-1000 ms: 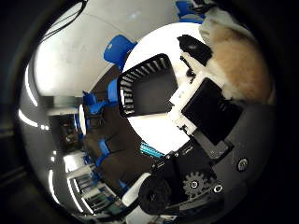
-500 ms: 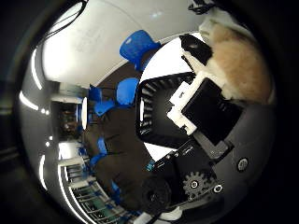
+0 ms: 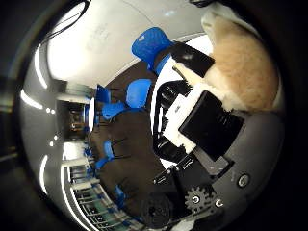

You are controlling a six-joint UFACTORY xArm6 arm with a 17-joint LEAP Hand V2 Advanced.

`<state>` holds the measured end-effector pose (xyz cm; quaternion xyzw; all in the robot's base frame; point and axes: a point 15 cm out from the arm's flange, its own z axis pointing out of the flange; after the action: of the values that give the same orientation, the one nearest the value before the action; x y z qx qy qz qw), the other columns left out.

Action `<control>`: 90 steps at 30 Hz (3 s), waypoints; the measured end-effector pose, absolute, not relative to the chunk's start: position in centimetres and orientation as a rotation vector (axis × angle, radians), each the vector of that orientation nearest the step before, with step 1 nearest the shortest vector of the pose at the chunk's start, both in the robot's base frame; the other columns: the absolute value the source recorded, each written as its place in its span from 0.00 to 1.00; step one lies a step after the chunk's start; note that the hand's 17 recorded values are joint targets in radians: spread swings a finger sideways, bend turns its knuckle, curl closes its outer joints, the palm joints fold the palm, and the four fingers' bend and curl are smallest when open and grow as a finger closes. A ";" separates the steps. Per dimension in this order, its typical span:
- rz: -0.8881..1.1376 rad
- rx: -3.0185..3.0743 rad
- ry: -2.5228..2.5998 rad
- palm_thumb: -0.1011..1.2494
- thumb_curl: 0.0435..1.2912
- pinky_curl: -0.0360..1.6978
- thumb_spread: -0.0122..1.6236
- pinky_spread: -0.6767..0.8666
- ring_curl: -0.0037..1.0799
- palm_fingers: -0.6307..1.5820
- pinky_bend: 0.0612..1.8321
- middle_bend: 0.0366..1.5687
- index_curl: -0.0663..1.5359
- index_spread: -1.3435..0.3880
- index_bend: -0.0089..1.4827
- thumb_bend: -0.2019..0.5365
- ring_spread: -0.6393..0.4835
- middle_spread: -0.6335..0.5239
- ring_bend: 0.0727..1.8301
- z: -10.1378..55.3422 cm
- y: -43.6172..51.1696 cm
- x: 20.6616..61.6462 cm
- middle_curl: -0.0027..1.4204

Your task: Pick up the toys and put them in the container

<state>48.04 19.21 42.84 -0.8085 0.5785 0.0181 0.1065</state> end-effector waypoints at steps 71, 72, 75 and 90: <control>-0.439 -3.051 1.664 0.55 0.21 0.21 0.63 0.68 0.25 0.27 0.21 0.09 0.20 0.54 0.11 0.23 0.72 0.57 0.11 31.1 -14.4 57.6 0.21; -0.430 -3.059 1.663 0.54 0.21 0.21 0.63 0.69 0.25 0.27 0.21 0.09 0.20 0.54 0.10 0.23 0.72 0.57 0.11 30.7 -14.3 57.7 0.21; -0.411 -3.065 1.670 0.52 0.21 0.21 0.63 0.68 0.25 0.27 0.21 0.09 0.19 0.54 0.10 0.23 0.72 0.57 0.11 29.8 -14.3 57.7 0.20; -0.313 -3.112 1.670 0.49 0.20 0.21 0.62 0.68 0.25 0.27 0.20 0.09 0.18 0.53 0.10 0.24 0.72 0.57 0.10 25.7 -13.5 57.8 0.20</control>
<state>57.79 -13.54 25.69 -0.8598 0.4615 -0.0865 -0.2007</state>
